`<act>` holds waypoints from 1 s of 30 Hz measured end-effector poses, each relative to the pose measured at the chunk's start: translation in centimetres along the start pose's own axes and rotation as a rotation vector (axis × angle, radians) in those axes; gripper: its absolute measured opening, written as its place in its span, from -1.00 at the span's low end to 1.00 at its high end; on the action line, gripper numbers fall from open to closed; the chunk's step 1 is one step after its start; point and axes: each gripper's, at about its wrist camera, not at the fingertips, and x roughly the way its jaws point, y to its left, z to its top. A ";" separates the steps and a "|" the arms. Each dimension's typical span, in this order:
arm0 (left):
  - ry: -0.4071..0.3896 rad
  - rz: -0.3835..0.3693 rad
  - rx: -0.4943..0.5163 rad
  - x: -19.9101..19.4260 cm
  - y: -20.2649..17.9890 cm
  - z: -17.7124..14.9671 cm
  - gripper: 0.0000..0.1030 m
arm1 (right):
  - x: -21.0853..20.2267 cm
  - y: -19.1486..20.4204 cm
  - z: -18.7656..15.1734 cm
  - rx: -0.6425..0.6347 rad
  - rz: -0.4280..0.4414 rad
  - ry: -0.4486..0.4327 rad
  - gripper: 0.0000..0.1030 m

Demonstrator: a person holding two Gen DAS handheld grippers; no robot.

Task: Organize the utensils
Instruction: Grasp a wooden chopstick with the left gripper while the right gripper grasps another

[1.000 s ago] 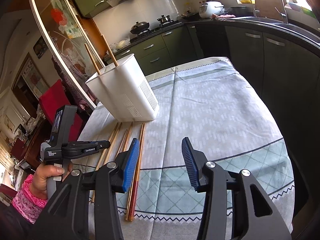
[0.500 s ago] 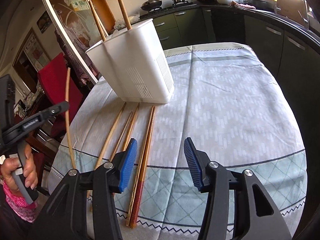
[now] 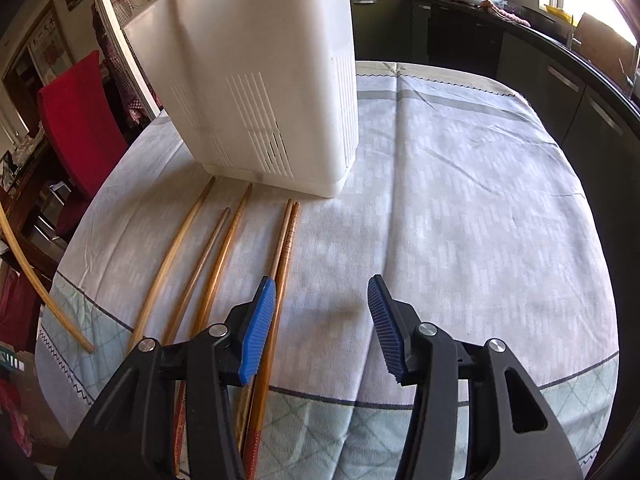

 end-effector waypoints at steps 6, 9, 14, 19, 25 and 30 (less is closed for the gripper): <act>-0.001 -0.001 -0.005 0.0 0.2 0.0 -0.87 | 0.6 0.5 0.3 -0.031 -0.040 0.006 -0.08; -0.001 0.003 -0.004 0.0 0.2 -0.1 -0.87 | 0.8 1.1 0.5 -0.049 -0.063 0.006 -0.12; -0.002 0.006 0.001 0.0 0.1 -0.1 -0.87 | 1.0 3.1 0.7 -0.107 -0.087 0.011 -0.23; -0.002 0.008 0.006 0.1 0.0 -0.1 -0.87 | 2.0 4.1 1.3 -0.128 -0.106 0.039 -0.48; -0.006 0.004 0.004 0.1 0.0 -0.1 -0.87 | 2.9 4.5 2.0 -0.142 -0.101 0.046 -0.48; -0.006 0.002 0.000 0.1 0.0 -0.1 -0.87 | 3.5 4.5 2.8 -0.129 -0.045 0.070 -0.86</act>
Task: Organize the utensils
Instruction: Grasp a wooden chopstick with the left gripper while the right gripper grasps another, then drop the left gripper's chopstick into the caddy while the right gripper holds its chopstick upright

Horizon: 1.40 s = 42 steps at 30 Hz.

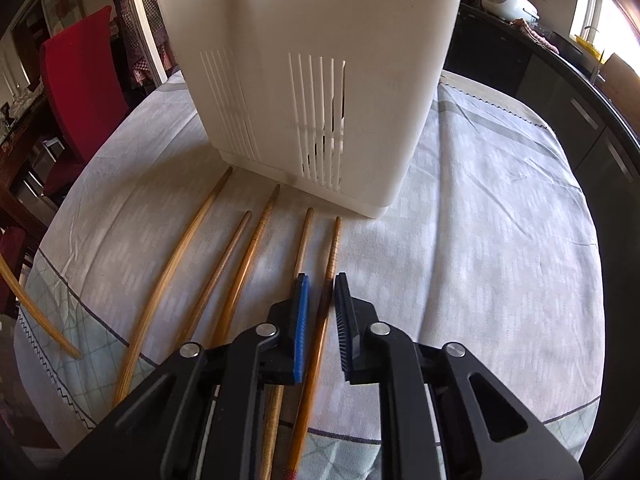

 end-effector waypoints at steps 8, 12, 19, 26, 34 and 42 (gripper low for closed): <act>0.000 0.004 0.002 -0.1 0.1 0.1 -0.87 | -3.4 -0.1 -0.3 0.034 0.047 -0.086 -0.87; -0.002 0.009 0.004 -0.3 0.1 0.1 -0.87 | -8.0 -0.8 -0.8 0.051 0.072 -0.190 -0.87; -0.006 0.016 0.010 -0.6 -0.2 -0.1 -0.87 | -15.3 -2.4 -3.4 0.073 0.107 -0.345 -0.87; -0.021 0.019 0.014 -1.1 -0.3 -0.1 -0.87 | -19.4 -3.7 -5.9 0.086 0.121 -0.405 -0.87; -0.035 0.009 0.027 -2.0 -0.9 0.7 -0.87 | -21.5 -3.8 -6.7 0.093 0.128 -0.452 -0.87; -0.058 -0.073 0.027 -3.1 -1.7 5.4 -0.87 | -22.9 -3.9 -6.1 0.082 0.128 -0.491 -0.87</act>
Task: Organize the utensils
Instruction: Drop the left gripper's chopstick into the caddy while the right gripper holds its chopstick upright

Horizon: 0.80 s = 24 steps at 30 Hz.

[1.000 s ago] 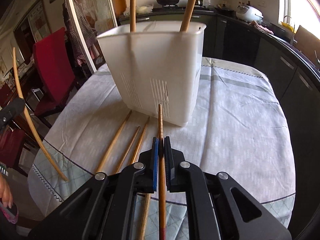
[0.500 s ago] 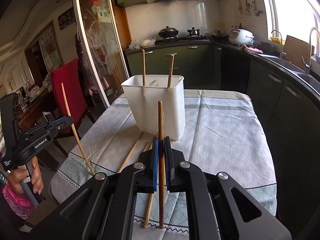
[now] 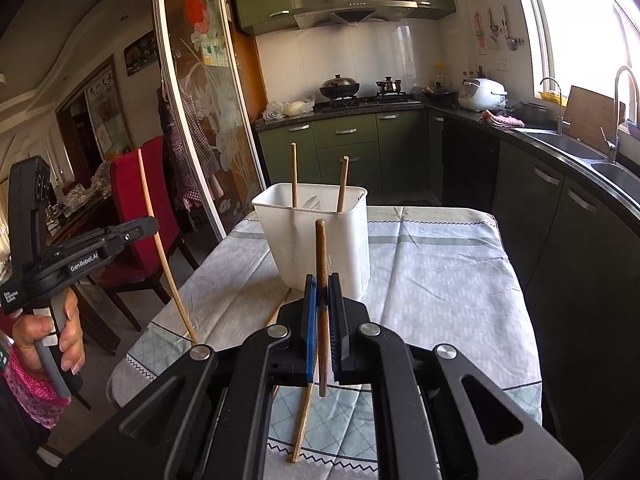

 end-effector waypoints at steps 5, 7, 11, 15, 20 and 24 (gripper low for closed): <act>-0.103 -0.027 0.013 -0.9 -1.1 6.0 -0.87 | -0.1 0.2 0.8 -0.013 0.005 -0.012 -0.87; -0.159 -0.020 0.010 -0.9 -1.5 8.2 -0.87 | 0.0 0.2 0.9 -0.013 0.008 -0.014 -0.87; -0.247 -0.030 -0.009 0.1 -2.2 11.6 -0.87 | 0.0 -0.1 0.9 -0.004 0.010 -0.013 -0.87; -0.283 -0.012 -0.009 3.2 -2.9 12.7 -0.87 | -0.1 -0.7 1.0 0.010 0.014 -0.014 -0.87; -0.222 0.018 -0.002 8.7 -3.3 11.5 -0.87 | -0.5 -0.7 1.8 0.008 0.022 -0.028 -0.87; -0.147 0.030 -0.001 11.6 -2.9 10.2 -0.87 | -1.2 -0.1 3.0 -0.006 0.037 -0.055 -0.87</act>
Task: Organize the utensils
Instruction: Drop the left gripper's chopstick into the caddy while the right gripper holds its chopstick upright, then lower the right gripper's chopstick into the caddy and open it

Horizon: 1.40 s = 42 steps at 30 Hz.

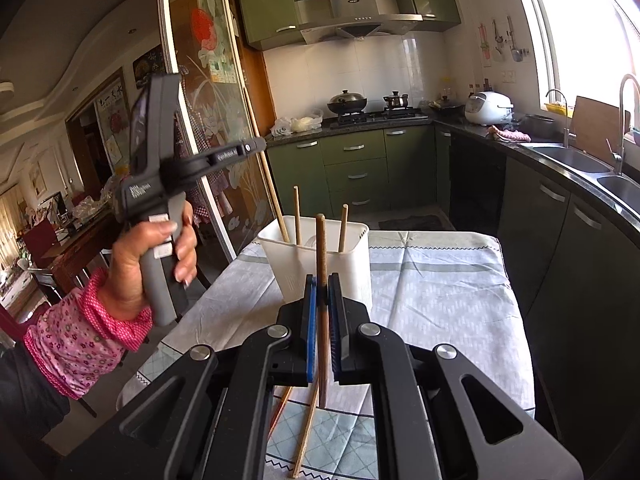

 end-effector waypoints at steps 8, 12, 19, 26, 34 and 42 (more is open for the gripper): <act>-0.009 0.018 -0.016 -1.9 1.2 -1.3 -0.25 | -0.3 2.5 4.8 -0.040 0.034 -0.073 -0.87; -0.043 0.015 0.000 -5.0 1.5 -1.4 -0.25 | -0.1 3.5 8.5 -0.051 0.030 -0.139 -0.87; -0.072 0.024 0.059 -9.8 1.8 -3.4 -0.25 | 2.5 2.6 15.5 -0.008 -0.038 -0.228 -0.87; -0.021 0.032 0.063 -10.9 2.9 -4.9 -0.25 | 9.1 -0.1 16.5 0.050 -0.093 -0.122 -0.87; 0.068 0.022 0.052 -9.4 3.2 -6.7 -0.25 | 14.3 -1.2 11.8 0.037 -0.114 0.032 -0.86; 0.155 0.015 0.057 -7.7 2.7 -8.2 -0.25 | 9.3 -0.1 10.8 0.021 -0.063 -0.058 -0.81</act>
